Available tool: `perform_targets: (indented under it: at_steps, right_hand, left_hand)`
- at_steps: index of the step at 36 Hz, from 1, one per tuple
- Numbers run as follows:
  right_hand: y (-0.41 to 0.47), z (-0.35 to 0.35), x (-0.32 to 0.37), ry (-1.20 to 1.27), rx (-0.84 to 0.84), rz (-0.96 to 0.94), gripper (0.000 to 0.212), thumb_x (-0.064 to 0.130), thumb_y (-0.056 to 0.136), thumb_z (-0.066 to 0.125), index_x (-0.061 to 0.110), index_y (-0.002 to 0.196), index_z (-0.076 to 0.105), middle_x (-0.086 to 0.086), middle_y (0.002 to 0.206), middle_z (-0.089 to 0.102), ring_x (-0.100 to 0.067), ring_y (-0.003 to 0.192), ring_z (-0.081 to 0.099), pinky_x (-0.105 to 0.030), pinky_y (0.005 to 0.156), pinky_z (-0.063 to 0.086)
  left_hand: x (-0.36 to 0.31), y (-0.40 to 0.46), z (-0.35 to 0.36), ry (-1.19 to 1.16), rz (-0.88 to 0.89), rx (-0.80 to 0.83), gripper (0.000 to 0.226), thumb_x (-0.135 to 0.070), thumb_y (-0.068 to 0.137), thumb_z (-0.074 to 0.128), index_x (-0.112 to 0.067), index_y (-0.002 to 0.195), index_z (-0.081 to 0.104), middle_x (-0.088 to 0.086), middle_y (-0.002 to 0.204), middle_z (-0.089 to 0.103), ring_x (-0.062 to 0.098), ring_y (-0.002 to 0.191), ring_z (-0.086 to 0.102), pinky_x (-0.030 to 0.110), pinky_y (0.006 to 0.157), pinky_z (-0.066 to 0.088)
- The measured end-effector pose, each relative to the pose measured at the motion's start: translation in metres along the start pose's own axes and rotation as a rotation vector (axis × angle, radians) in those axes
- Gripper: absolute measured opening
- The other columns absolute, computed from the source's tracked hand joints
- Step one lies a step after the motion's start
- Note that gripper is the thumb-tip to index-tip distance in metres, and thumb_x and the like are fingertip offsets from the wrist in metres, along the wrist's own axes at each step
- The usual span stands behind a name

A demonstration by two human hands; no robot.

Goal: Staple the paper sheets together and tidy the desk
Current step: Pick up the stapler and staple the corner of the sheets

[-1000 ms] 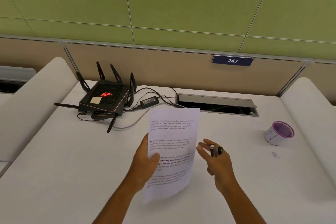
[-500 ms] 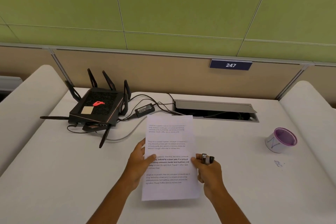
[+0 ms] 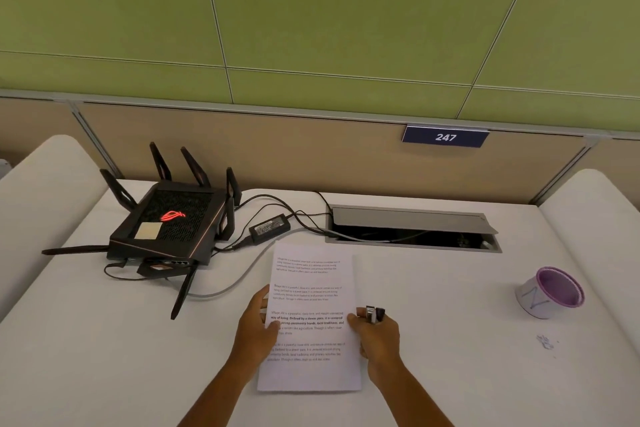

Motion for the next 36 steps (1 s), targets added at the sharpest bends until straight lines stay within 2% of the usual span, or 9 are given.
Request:
perform_targets:
  at_steps: [3,6,10,18,22,27,36]
  right_hand:
    - [0.011,0.007,0.001,-0.055,-0.008,-0.028,0.014,0.005,0.083,0.082,0.008,0.093,0.072,-0.013,0.091,0.078,-0.030,0.083,0.075,-0.038,0.068,0.061]
    - [0.021,0.014,0.003,-0.141,-0.016,-0.074,0.016,0.008,0.082,0.084,0.011,0.090,0.070,-0.009,0.089,0.078,-0.029,0.084,0.075,-0.043,0.078,0.064]
    - [0.029,0.020,0.005,-0.246,-0.026,-0.126,0.016,0.013,0.083,0.084,0.013,0.086,0.069,-0.005,0.086,0.077,-0.026,0.080,0.075,-0.044,0.079,0.065]
    - [0.037,0.024,0.003,-0.398,-0.067,-0.171,0.017,0.019,0.080,0.085,0.019,0.083,0.068,0.003,0.083,0.074,-0.018,0.077,0.072,-0.039,0.077,0.064]
    - [0.040,0.024,0.003,-0.463,-0.079,-0.187,0.017,0.023,0.080,0.084,0.023,0.088,0.069,0.009,0.088,0.074,-0.011,0.079,0.070,-0.034,0.075,0.062]
    - [0.040,0.027,0.003,-0.591,-0.096,-0.213,0.018,0.030,0.082,0.082,0.025,0.093,0.068,0.013,0.089,0.070,-0.011,0.081,0.068,-0.034,0.075,0.060]
    - [0.039,0.026,0.002,-0.630,-0.104,-0.250,0.022,0.031,0.083,0.081,0.028,0.098,0.065,0.014,0.088,0.067,-0.010,0.080,0.066,-0.035,0.075,0.060]
  left_hand:
    - [0.000,0.010,0.000,0.027,0.040,-0.003,0.070,-0.010,0.101,0.069,-0.029,0.160,0.035,0.006,0.144,0.062,0.026,0.115,0.069,0.037,0.083,0.066]
    - [0.001,0.018,0.001,0.063,0.073,-0.017,0.069,-0.010,0.101,0.069,-0.026,0.160,0.037,0.006,0.147,0.060,0.031,0.124,0.068,0.042,0.089,0.065]
    - [0.006,0.027,0.001,0.127,0.105,-0.045,0.066,-0.010,0.101,0.069,-0.025,0.158,0.040,0.006,0.147,0.057,0.031,0.129,0.064,0.046,0.097,0.063]
    - [0.013,0.037,0.001,0.241,0.154,-0.078,0.065,-0.006,0.098,0.071,-0.018,0.155,0.044,0.005,0.143,0.051,0.026,0.127,0.062,0.036,0.093,0.063]
    - [0.021,0.041,0.001,0.279,0.164,-0.105,0.065,-0.008,0.095,0.075,-0.016,0.153,0.048,0.008,0.144,0.054,0.027,0.128,0.061,0.040,0.098,0.062]
    - [0.028,0.044,0.001,0.331,0.150,-0.136,0.069,-0.011,0.093,0.079,-0.012,0.155,0.048,0.011,0.151,0.052,0.032,0.136,0.053,0.051,0.108,0.058]
    - [0.030,0.045,0.001,0.318,0.139,-0.136,0.069,-0.014,0.095,0.078,-0.013,0.156,0.047,0.011,0.155,0.050,0.033,0.136,0.054,0.053,0.108,0.058]
Point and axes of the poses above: each hand's wrist, its own y-axis towards the middle knuckle, its own z-axis out of the palm, x = y × z, the point moved 6 cm from there along y, towards the middle knuckle
